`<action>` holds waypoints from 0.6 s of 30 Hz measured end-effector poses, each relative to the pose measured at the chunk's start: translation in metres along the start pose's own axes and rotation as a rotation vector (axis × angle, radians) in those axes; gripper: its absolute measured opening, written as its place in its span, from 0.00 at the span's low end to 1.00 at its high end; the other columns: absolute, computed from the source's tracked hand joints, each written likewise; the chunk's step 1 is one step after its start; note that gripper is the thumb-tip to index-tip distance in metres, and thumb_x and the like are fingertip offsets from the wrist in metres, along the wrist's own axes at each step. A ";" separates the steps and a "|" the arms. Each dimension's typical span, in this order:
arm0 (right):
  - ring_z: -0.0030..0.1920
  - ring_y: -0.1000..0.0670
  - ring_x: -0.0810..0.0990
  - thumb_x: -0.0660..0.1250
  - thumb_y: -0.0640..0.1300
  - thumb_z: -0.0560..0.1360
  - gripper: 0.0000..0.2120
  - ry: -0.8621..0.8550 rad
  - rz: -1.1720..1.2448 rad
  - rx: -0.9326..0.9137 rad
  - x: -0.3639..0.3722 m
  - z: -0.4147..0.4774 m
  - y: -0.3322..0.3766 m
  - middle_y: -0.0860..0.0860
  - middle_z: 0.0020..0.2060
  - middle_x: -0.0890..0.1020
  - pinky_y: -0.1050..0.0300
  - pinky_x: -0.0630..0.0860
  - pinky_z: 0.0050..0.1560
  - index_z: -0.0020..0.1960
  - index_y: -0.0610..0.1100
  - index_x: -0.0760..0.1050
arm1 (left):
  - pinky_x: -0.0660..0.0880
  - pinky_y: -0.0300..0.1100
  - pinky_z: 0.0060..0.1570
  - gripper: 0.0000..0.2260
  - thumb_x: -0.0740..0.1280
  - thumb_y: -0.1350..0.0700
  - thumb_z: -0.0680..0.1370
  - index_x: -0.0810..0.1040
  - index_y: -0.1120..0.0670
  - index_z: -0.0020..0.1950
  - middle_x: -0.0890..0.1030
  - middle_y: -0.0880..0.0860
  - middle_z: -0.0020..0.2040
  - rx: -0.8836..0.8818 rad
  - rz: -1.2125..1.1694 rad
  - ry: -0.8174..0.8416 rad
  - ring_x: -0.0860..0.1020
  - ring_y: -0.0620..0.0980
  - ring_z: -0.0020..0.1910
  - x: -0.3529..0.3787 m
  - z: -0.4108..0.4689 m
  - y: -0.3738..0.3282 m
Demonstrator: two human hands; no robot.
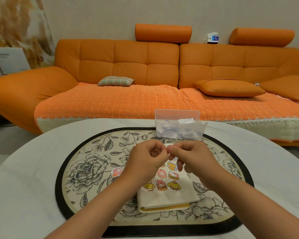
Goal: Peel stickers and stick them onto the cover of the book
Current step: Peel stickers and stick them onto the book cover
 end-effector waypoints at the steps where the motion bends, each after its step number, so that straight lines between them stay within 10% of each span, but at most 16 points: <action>1: 0.25 0.51 0.74 0.71 0.44 0.77 0.09 -0.002 0.000 -0.005 0.000 0.000 0.000 0.48 0.35 0.85 0.62 0.66 0.25 0.40 0.42 0.84 | 0.74 0.42 0.32 0.08 0.71 0.56 0.76 0.80 0.49 0.36 0.79 0.52 0.30 -0.013 -0.013 -0.001 0.75 0.45 0.30 0.000 0.000 0.001; 18: 0.24 0.55 0.71 0.72 0.44 0.76 0.09 -0.138 -0.039 -0.050 0.003 0.006 -0.002 0.52 0.26 0.80 0.66 0.66 0.24 0.39 0.42 0.84 | 0.78 0.43 0.29 0.04 0.73 0.54 0.77 0.82 0.54 0.47 0.84 0.55 0.46 -0.200 -0.215 0.040 0.85 0.55 0.39 -0.001 0.001 0.004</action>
Point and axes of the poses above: each hand's wrist, its own z-axis towards the middle knuckle, its own x-axis out of the palm, y = z × x, the point moved 4 cm from there along z, towards the middle knuckle
